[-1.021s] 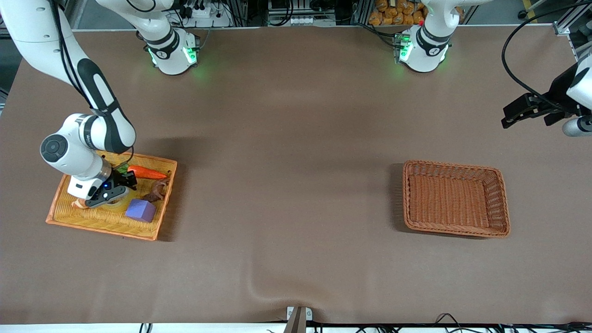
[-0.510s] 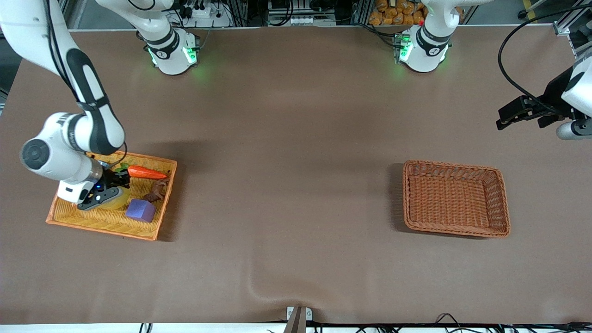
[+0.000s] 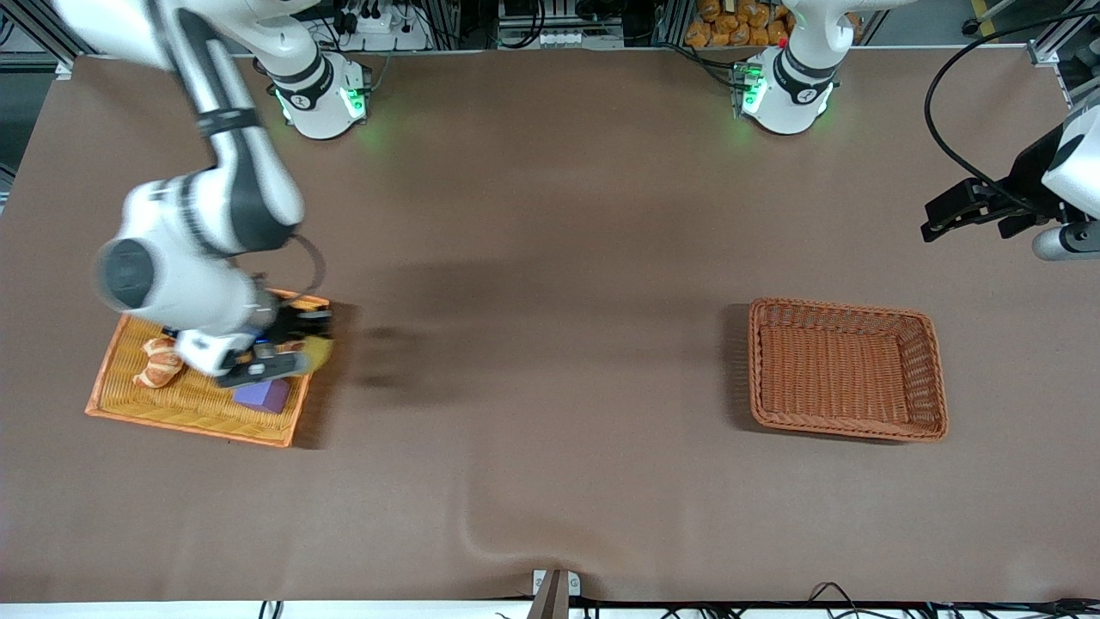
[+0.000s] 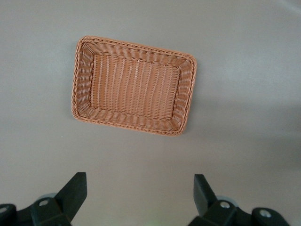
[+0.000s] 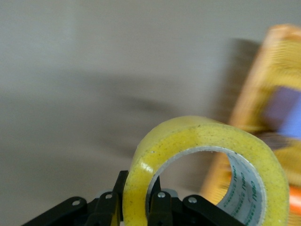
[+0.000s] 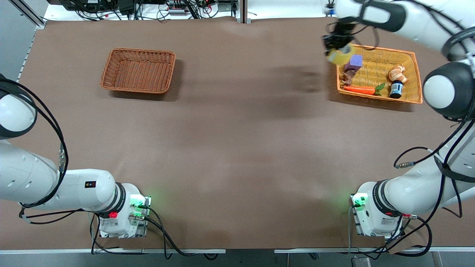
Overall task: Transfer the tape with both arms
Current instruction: 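Grasp the tape roll with the right gripper and carry it toward the table middle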
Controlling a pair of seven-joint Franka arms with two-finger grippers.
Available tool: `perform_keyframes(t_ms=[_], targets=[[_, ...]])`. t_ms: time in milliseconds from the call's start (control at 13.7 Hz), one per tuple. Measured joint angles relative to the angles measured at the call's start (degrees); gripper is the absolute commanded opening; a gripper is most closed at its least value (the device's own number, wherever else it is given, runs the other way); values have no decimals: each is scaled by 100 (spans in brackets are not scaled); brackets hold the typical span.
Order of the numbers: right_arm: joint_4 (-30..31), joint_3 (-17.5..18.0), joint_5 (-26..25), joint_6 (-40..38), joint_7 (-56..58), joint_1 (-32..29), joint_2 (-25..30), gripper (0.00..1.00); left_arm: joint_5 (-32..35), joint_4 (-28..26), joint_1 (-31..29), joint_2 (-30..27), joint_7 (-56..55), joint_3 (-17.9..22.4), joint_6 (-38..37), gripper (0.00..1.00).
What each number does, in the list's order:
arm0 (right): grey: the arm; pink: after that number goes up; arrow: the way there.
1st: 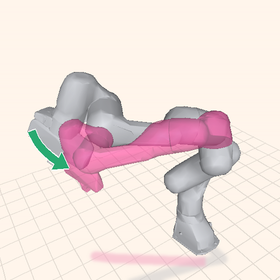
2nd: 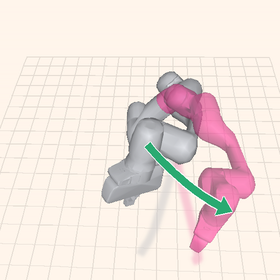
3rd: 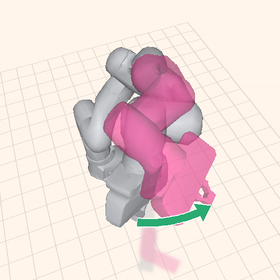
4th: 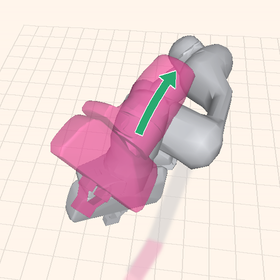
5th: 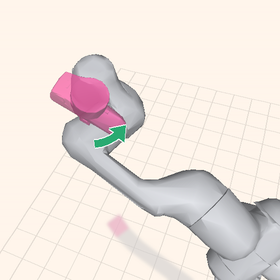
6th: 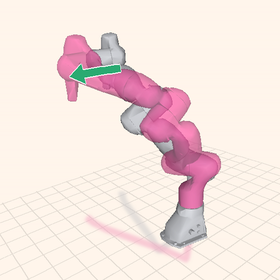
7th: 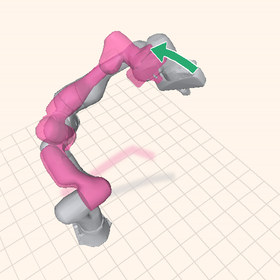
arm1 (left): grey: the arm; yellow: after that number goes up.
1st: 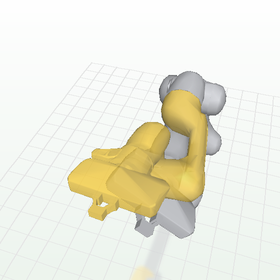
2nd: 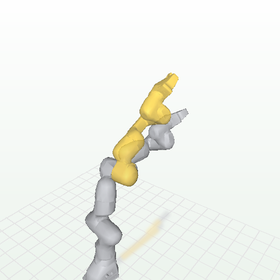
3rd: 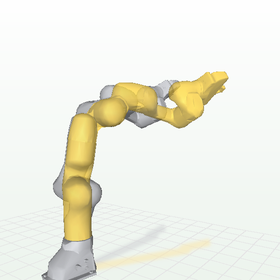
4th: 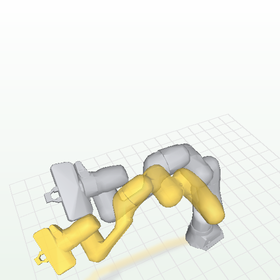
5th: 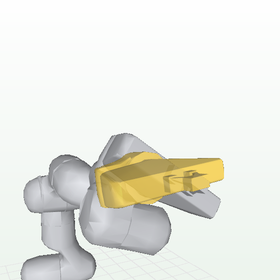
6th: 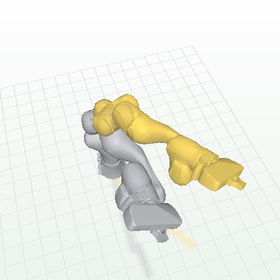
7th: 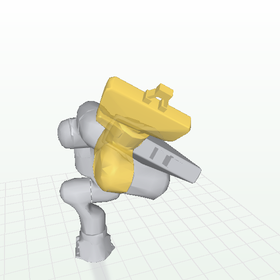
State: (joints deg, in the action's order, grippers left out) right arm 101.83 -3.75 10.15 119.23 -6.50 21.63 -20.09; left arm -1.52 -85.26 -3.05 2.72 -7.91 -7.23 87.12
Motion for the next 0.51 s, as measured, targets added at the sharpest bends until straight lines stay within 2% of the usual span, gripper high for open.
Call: perform_keyframes(t_ms=[146, 219, 438, 510], targets=[[-126, 13, -3, 773, -1670, 1054, -445, 0, 0, 1, -3, 35, 0, 4, 0, 100], [-376, 11, -9, 1056, -2519, 1537, -813, 0, 0, 1, -9, 74, 0, 9, 3, 100], [-1636, -15, -20, 1236, -4129, 2260, -1994, 2, 3, 3, -40, 172, 0, 50, 9, 100], [-1981, -28, -20, 1233, -4302, 2322, -2292, 39, 21, 3, -42, 187, 0, 64, 9, 100]])
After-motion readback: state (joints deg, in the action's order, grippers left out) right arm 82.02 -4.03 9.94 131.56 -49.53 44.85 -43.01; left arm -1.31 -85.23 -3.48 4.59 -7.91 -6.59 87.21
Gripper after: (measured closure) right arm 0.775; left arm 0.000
